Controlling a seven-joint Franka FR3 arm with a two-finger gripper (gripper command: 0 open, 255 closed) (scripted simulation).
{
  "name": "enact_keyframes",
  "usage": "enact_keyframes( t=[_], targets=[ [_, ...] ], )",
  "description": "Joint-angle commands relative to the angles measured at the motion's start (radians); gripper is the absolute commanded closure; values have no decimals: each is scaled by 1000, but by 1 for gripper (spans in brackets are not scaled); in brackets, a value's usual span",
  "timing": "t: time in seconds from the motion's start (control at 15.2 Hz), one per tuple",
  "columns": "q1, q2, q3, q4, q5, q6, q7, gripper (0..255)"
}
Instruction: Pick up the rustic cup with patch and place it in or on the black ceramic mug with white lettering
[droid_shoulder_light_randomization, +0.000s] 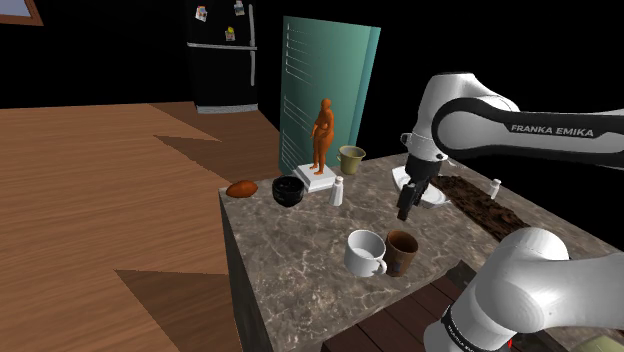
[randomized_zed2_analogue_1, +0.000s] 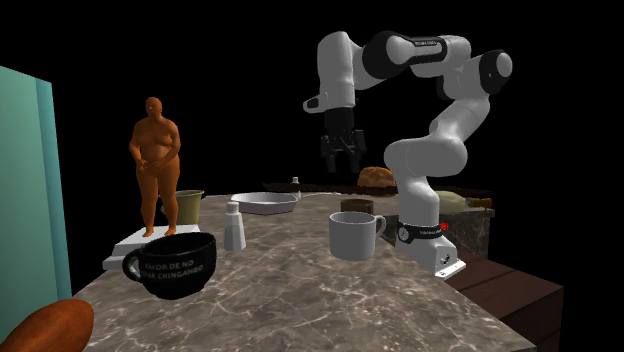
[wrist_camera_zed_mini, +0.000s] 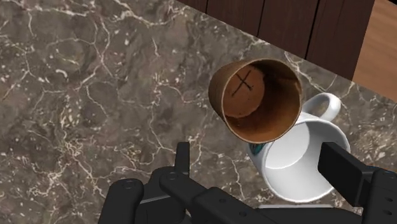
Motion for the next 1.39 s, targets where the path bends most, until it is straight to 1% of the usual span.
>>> enact_keyframes(
  t=[0.0,0.2,0.66,1.19,1.25,1.32],
  targets=[
    [-7,-6,-3,-74,-16,61,-5,0],
    [-25,-6,-13,-163,-47,140,-18,0],
    [-31,26,-22,-245,-57,255,-17,0],
    [-32,30,-22,-251,-58,265,-17,0],
    [-31,30,-22,-251,-58,265,-17,255],
    [-32,30,-22,-251,-58,265,-17,255]
  ],
)
